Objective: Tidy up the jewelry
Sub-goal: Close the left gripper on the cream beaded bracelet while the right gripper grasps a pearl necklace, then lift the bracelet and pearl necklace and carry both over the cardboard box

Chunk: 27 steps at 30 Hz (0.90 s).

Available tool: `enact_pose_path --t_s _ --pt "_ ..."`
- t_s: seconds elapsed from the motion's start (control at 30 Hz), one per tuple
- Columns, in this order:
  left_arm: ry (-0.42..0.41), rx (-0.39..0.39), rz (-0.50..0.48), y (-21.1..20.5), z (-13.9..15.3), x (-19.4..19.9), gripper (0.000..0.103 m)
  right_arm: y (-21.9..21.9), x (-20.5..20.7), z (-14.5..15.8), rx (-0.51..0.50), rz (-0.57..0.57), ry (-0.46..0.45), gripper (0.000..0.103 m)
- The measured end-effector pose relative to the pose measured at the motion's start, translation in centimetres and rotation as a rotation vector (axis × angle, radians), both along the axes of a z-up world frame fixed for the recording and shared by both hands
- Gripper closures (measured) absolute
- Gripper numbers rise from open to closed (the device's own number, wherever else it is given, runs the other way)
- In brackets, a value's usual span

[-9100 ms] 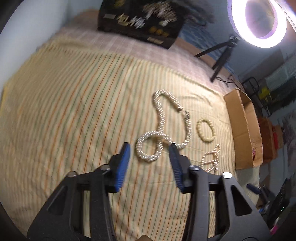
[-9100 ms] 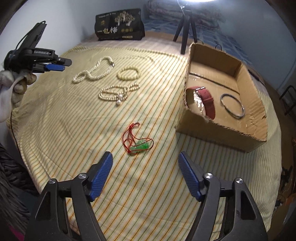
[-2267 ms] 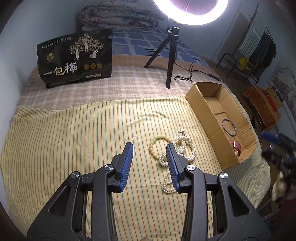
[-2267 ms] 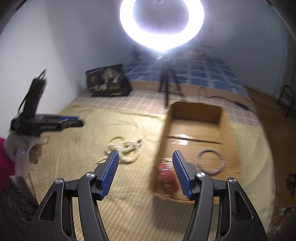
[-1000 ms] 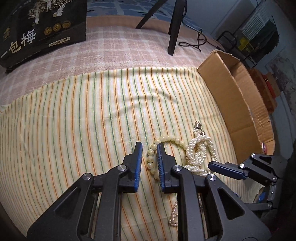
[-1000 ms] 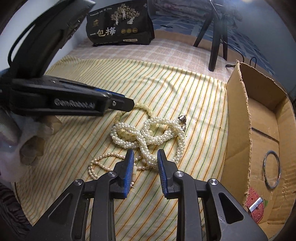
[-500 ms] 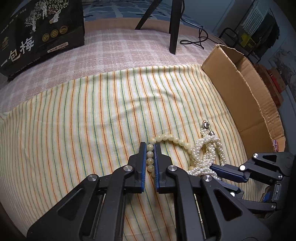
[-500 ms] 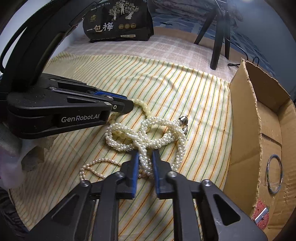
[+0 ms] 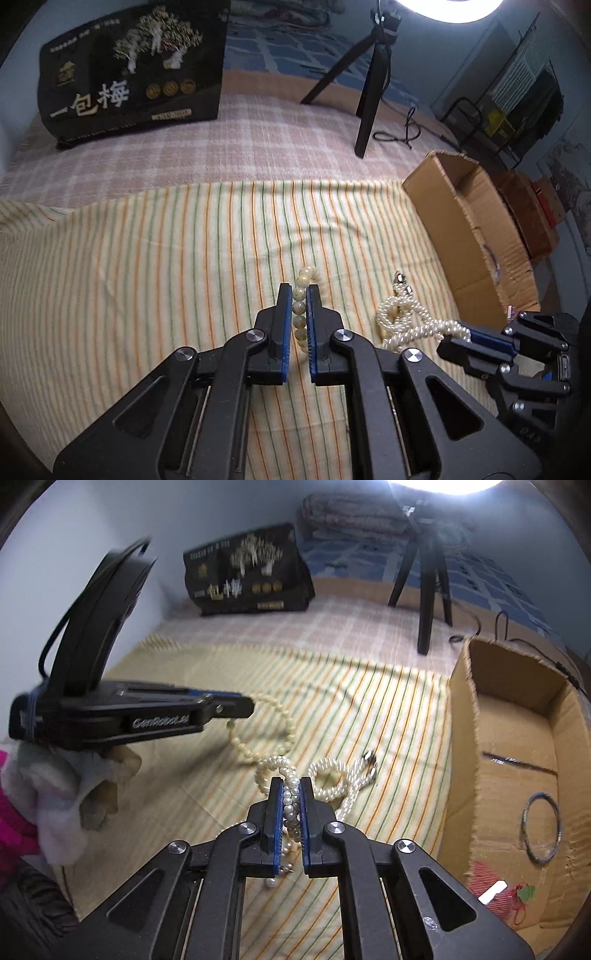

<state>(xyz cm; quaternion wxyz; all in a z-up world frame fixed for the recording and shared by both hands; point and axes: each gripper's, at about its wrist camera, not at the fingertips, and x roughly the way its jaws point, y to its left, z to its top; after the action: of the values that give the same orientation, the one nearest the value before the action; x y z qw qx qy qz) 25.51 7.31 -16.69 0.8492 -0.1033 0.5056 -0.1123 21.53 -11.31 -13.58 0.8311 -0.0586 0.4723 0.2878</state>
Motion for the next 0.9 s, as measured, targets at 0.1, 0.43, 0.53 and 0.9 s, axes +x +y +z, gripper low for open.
enact_pose_path --t_s 0.1,0.43,0.53,0.9 --pt "-0.035 -0.015 0.01 0.2 1.8 -0.8 0.098 -0.1 -0.1 1.2 0.021 -0.015 -0.025 0.097" --pt "-0.126 -0.072 0.041 0.3 6.3 -3.0 0.098 -2.0 -0.6 4.8 0.121 -0.07 -0.064 0.097" --pt "-0.151 -0.08 0.041 -0.1 7.4 -3.5 0.098 -2.7 -0.9 5.8 0.143 -0.077 -0.086 0.097" --pt "-0.199 -0.116 -0.001 -2.6 9.7 -5.0 0.098 -4.9 -1.4 9.8 0.221 -0.101 -0.161 0.097"
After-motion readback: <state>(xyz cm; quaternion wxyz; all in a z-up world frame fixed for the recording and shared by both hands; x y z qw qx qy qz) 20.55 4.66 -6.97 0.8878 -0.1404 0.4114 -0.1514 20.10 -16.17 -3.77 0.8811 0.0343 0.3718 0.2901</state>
